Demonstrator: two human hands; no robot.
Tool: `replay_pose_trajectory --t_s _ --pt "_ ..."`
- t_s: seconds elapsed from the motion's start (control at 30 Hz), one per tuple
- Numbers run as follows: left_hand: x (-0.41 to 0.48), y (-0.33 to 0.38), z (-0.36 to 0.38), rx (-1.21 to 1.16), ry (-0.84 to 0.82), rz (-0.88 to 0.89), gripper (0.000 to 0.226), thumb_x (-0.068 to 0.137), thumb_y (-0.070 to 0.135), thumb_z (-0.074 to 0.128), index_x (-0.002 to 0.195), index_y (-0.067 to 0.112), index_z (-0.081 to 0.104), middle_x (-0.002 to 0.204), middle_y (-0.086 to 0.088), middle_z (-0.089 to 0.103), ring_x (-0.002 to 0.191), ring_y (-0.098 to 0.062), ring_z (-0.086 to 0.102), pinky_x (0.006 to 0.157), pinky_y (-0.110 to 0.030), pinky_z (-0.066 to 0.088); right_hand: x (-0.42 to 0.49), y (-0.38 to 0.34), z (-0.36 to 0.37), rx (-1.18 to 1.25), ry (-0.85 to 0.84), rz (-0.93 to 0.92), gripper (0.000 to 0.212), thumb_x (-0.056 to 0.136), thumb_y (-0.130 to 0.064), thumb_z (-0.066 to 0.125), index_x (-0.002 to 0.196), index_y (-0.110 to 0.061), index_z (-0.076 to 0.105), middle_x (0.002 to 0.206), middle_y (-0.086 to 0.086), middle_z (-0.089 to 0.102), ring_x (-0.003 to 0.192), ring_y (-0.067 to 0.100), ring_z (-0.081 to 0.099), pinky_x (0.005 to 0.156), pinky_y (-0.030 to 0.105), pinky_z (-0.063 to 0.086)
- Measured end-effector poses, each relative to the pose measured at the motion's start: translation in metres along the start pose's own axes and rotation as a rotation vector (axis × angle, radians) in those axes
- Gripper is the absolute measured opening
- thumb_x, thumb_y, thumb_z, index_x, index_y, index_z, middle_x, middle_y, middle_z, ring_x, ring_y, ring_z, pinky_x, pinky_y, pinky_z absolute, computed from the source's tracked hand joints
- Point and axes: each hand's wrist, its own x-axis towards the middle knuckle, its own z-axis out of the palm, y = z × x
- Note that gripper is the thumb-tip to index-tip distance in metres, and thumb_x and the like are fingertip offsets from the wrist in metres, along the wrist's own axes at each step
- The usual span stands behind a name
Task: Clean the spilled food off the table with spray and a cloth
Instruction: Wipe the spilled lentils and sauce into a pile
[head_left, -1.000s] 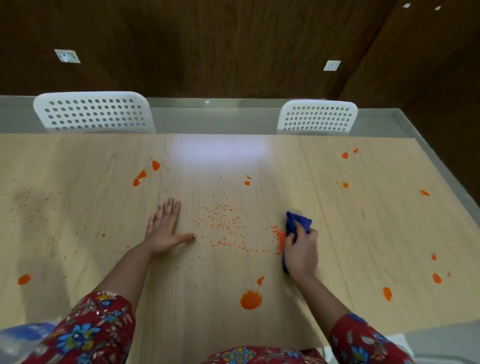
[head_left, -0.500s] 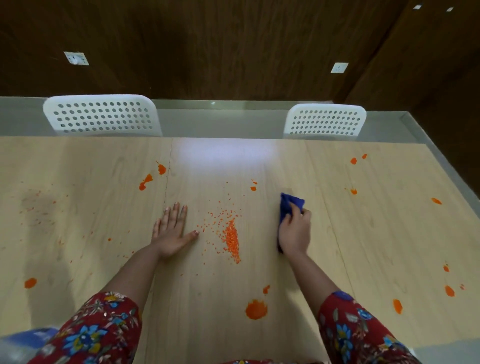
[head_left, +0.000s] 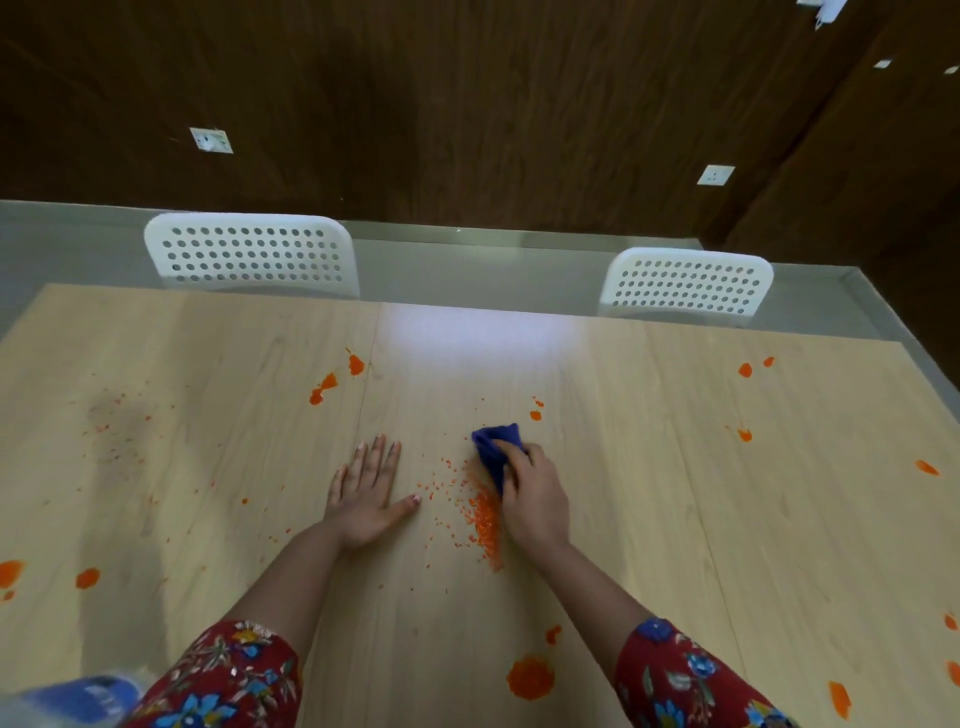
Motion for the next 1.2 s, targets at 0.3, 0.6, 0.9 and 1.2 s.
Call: replay_pose_trajectory --t_s 0.3,0.6,0.9,1.2 --pt "0.001 -0.003 0.002 0.007 0.009 -0.001 0.083 0.093 0.067 0.026 0.140 0.034 -0.034 0.146 0.010 -0.045 0.139 -0.014 -0.035 0.116 -0.041 -0.014 0.044 0.002 -0.002 -0.111 -0.154 -0.027 0.040 0.095 -0.015 0.045 0.133 -0.027 0.054 0.130 -0.006 0.055 0.112 0.017 0.048 0.089 0.030 0.047" --pt "0.001 -0.003 0.001 0.005 0.012 0.002 0.092 0.079 0.081 0.015 0.145 0.034 -0.028 0.146 0.012 -0.045 0.139 -0.013 -0.035 0.115 -0.041 -0.015 0.103 -0.011 0.001 0.033 -0.027 0.080 0.041 0.094 -0.010 0.044 0.132 -0.020 0.056 0.129 0.003 0.058 0.114 0.027 0.052 0.086 0.033 0.044" --pt "-0.001 0.000 0.000 -0.005 0.019 -0.004 0.083 0.093 0.067 0.027 0.146 0.034 -0.029 0.147 0.011 -0.043 0.139 -0.013 -0.034 0.115 -0.040 -0.014 0.057 -0.021 0.007 -0.116 -0.388 -0.274 0.043 0.090 -0.011 0.046 0.127 -0.030 0.059 0.129 -0.007 0.056 0.108 0.019 0.047 0.091 0.032 0.042" --pt "-0.002 0.000 -0.002 -0.010 0.004 -0.010 0.092 0.090 0.070 0.034 0.147 0.032 -0.027 0.150 0.009 -0.041 0.140 -0.014 -0.034 0.115 -0.041 -0.014 0.075 -0.014 0.004 -0.033 -0.256 -0.113 0.042 0.094 -0.009 0.044 0.131 -0.024 0.058 0.132 0.000 0.057 0.114 0.027 0.049 0.092 0.035 0.043"
